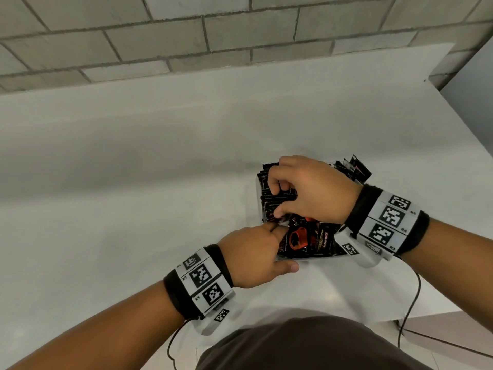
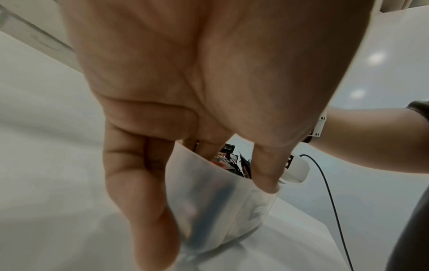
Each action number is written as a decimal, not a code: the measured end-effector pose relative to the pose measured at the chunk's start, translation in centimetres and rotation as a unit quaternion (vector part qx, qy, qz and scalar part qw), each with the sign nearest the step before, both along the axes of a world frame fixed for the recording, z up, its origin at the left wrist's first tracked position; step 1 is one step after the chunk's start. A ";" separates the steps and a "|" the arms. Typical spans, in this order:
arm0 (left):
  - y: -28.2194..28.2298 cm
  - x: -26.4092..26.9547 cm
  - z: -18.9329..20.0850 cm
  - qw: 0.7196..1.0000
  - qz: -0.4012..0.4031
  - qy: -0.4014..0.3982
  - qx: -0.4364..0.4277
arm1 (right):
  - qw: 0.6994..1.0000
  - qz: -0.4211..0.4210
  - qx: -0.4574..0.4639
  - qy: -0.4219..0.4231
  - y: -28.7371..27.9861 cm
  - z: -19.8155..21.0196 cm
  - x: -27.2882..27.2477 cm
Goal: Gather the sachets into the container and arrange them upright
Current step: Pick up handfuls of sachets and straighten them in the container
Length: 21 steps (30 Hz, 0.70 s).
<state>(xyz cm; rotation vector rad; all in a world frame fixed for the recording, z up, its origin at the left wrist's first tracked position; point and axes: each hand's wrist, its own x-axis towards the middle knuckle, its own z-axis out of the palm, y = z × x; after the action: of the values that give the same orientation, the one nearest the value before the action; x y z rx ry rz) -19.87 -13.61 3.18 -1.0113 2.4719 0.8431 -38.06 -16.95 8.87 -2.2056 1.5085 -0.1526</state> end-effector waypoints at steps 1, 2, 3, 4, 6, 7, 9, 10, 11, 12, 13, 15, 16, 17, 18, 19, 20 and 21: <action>-0.1 0.0 0.0 1.000 0.003 0.002 -0.001 | 1.000 0.001 0.010 -0.011 -0.1 0.1 -0.1; -0.1 0.0 -0.1 1.000 0.004 0.003 -0.002 | 1.000 0.001 0.025 -0.016 -0.1 0.0 -0.2; -0.1 0.0 -0.1 1.000 0.003 0.004 -0.003 | 0.999 -0.001 0.038 -0.019 -0.1 0.0 -0.3; -0.1 0.0 -0.2 1.000 0.000 0.004 -0.003 | 0.999 0.000 0.046 -0.020 0.1 -0.2 -0.3; -0.1 0.0 -0.3 1.000 -0.007 0.007 -0.003 | 0.999 0.007 0.038 -0.026 0.6 -0.3 -0.4; -0.1 0.1 -0.3 1.000 -0.007 0.008 -0.004 | 0.999 0.008 0.024 -0.037 1.0 -0.1 -0.4; -0.2 0.1 -0.1 1.000 -0.004 0.010 -0.005 | 0.998 0.013 -0.002 -0.063 1.8 0.7 -0.2; -0.3 0.1 -0.1 1.000 -0.004 0.010 -0.005 | 0.998 0.023 0.000 -0.064 2.2 1.1 -0.1; -0.3 0.1 0.0 1.000 -0.006 0.008 -0.004 | 0.998 0.041 0.019 -0.049 2.5 1.4 -0.1; -0.3 0.1 0.1 1.000 -0.008 0.005 -0.002 | 0.997 0.067 0.046 -0.013 2.8 1.4 -0.2; -0.3 0.1 0.2 1.000 -0.007 0.002 -0.002 | 0.992 0.096 0.073 0.035 3.1 1.3 -0.3; -0.4 0.0 0.3 1.000 0.001 -0.005 -0.002 | 0.973 0.141 0.120 0.140 3.7 0.5 -0.7; -0.3 -0.1 0.3 1.000 0.007 -0.006 -0.001 | 0.962 0.156 0.135 0.176 3.9 0.2 -0.9; -0.3 -0.1 0.3 1.000 0.013 -0.004 0.000 | 0.956 0.167 0.140 0.198 4.0 -0.1 -1.2; -0.3 -0.1 0.3 1.000 0.019 -0.001 0.001 | 0.951 0.177 0.138 0.212 4.0 -0.1 -1.3; -0.3 -0.1 0.4 1.000 0.023 0.003 0.001 | 0.948 0.185 0.135 0.221 4.0 -0.1 -1.3; -0.4 -0.1 0.4 1.000 0.025 0.005 0.000 | 0.945 0.192 0.134 0.227 4.0 -0.1 -1.4; -0.4 -0.1 0.6 1.000 0.026 0.004 0.000 | 0.943 0.197 0.138 0.232 4.0 -0.2 -1.3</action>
<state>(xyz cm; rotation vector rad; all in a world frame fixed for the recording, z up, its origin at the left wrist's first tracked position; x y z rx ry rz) -19.96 -14.02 3.74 -1.0787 2.4623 0.8643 -39.40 -12.99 8.69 -2.3472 1.1662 0.7073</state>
